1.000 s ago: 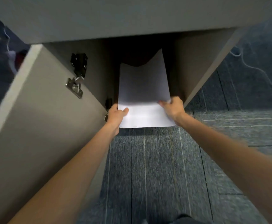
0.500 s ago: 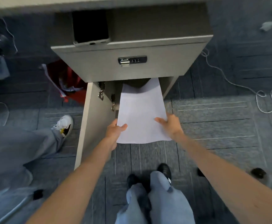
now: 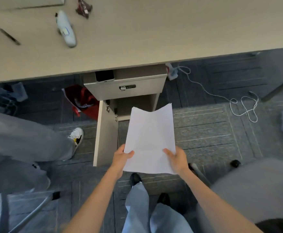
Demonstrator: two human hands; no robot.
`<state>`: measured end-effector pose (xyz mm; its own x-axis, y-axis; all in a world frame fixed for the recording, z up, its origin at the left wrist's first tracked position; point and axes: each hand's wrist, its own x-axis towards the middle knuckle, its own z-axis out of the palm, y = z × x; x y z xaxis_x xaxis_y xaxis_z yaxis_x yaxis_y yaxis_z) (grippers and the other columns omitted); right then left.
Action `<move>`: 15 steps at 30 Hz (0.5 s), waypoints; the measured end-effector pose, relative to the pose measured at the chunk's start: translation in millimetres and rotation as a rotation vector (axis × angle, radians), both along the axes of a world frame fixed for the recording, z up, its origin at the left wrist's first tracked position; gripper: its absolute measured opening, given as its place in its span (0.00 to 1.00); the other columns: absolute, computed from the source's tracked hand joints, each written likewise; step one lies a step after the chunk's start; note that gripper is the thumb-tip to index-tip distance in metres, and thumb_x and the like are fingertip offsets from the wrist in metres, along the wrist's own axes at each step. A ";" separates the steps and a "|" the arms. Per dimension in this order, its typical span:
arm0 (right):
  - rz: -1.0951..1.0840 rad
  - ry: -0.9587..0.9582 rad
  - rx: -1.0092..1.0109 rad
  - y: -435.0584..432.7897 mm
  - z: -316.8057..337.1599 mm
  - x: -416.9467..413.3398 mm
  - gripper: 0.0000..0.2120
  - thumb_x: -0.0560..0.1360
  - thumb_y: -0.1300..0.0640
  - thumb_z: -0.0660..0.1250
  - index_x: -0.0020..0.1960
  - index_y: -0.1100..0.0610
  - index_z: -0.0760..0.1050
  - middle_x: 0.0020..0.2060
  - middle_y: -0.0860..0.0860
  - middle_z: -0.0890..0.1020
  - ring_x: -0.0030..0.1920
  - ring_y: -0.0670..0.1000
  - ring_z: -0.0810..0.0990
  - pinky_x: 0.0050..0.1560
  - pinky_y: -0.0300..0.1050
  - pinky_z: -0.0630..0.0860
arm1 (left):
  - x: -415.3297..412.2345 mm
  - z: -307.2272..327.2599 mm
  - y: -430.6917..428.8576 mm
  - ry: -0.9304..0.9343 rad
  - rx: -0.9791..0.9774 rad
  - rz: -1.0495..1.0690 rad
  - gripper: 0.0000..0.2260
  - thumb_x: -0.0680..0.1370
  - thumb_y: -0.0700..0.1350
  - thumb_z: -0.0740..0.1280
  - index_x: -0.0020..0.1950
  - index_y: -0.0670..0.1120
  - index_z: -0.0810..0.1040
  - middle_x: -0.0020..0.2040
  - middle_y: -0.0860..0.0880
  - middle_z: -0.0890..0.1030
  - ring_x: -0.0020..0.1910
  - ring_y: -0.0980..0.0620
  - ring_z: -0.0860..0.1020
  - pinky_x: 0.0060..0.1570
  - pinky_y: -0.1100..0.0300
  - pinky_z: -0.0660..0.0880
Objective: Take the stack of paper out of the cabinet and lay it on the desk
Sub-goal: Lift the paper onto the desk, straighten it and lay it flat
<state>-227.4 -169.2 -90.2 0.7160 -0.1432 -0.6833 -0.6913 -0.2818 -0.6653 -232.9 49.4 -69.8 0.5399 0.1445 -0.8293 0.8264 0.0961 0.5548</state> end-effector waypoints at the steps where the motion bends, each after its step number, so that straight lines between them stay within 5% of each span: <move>1: -0.019 -0.014 0.017 -3.3 9.6 -4.8 0.12 0.75 0.57 0.68 0.57 0.61 0.79 0.50 0.55 0.84 0.52 0.58 0.83 0.56 0.60 0.78 | -2.4 9.7 -3.4 -0.012 0.004 -0.007 0.19 0.77 0.37 0.67 0.68 0.42 0.73 0.61 0.43 0.79 0.52 0.45 0.78 0.48 0.54 0.77; 10: 0.016 -0.226 -0.012 -46.0 99.8 -5.8 0.15 0.77 0.53 0.65 0.60 0.58 0.77 0.49 0.50 0.82 0.48 0.52 0.82 0.50 0.50 0.80 | 0.5 93.3 -44.6 -0.164 0.013 -0.075 0.14 0.76 0.35 0.66 0.60 0.47 0.72 0.62 0.44 0.78 0.54 0.45 0.79 0.57 0.45 0.77; 15: 0.001 -0.337 -0.021 -59.9 149.5 19.5 0.13 0.77 0.53 0.64 0.59 0.57 0.78 0.48 0.48 0.82 0.48 0.51 0.82 0.44 0.43 0.76 | 34.0 144.7 -56.6 -0.252 -0.006 -0.081 0.18 0.75 0.32 0.66 0.64 0.44 0.71 0.60 0.46 0.78 0.48 0.50 0.80 0.43 0.54 0.80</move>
